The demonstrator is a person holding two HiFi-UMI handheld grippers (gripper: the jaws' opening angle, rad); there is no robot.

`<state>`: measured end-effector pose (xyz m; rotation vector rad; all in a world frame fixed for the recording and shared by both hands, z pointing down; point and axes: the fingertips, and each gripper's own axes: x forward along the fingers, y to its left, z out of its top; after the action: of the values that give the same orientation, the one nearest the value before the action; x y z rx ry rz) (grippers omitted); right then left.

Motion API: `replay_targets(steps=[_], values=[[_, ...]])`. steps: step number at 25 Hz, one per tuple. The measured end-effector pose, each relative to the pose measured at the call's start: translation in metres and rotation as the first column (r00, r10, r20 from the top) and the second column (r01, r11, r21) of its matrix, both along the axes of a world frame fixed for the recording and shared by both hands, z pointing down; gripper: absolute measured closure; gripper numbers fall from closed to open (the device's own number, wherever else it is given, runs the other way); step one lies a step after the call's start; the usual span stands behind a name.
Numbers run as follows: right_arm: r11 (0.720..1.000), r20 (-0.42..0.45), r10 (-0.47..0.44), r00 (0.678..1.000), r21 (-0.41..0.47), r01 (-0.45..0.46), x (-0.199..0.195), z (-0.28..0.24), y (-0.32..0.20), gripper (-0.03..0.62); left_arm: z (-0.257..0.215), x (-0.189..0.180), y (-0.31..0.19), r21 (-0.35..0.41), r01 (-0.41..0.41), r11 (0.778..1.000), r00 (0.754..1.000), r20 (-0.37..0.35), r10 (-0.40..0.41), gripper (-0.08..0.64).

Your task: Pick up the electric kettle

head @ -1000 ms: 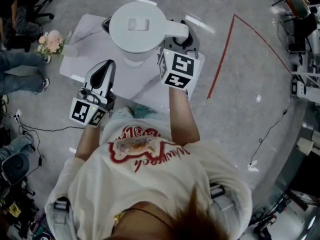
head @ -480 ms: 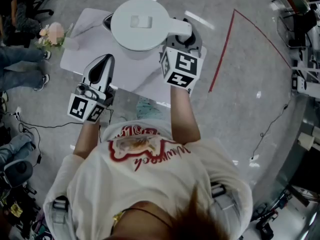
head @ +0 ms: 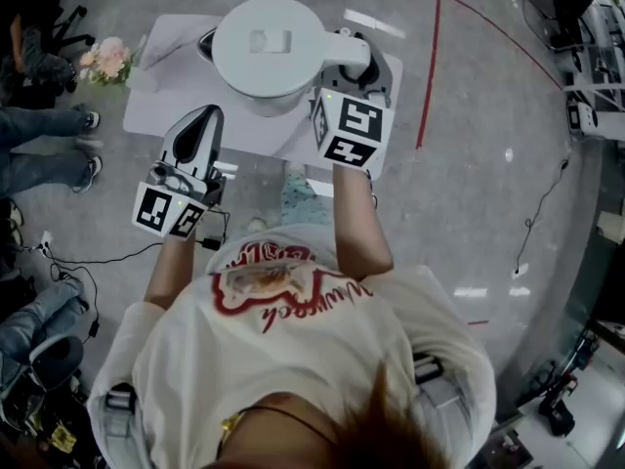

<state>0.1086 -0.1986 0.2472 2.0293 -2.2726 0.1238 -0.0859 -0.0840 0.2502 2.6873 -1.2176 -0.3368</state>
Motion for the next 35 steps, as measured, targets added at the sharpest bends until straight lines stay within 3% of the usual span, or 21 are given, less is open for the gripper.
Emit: replay_targets(steps=[15, 35], values=[[0.994, 0.056, 0.104, 0.993, 0.025, -0.105, -0.05, -0.001, 0.147, 0.477, -0.007, -0.055, 0.126, 0.059, -0.124, 0.991, 0.992, 0.025, 0.122, 0.548], [0.993, 0.055, 0.112, 0.992, 0.035, -0.114, -0.055, -0.024, 0.221, 0.474, -0.024, -0.048, 0.187, 0.054, -0.193, 0.98, 0.981, 0.01, 0.193, 0.548]])
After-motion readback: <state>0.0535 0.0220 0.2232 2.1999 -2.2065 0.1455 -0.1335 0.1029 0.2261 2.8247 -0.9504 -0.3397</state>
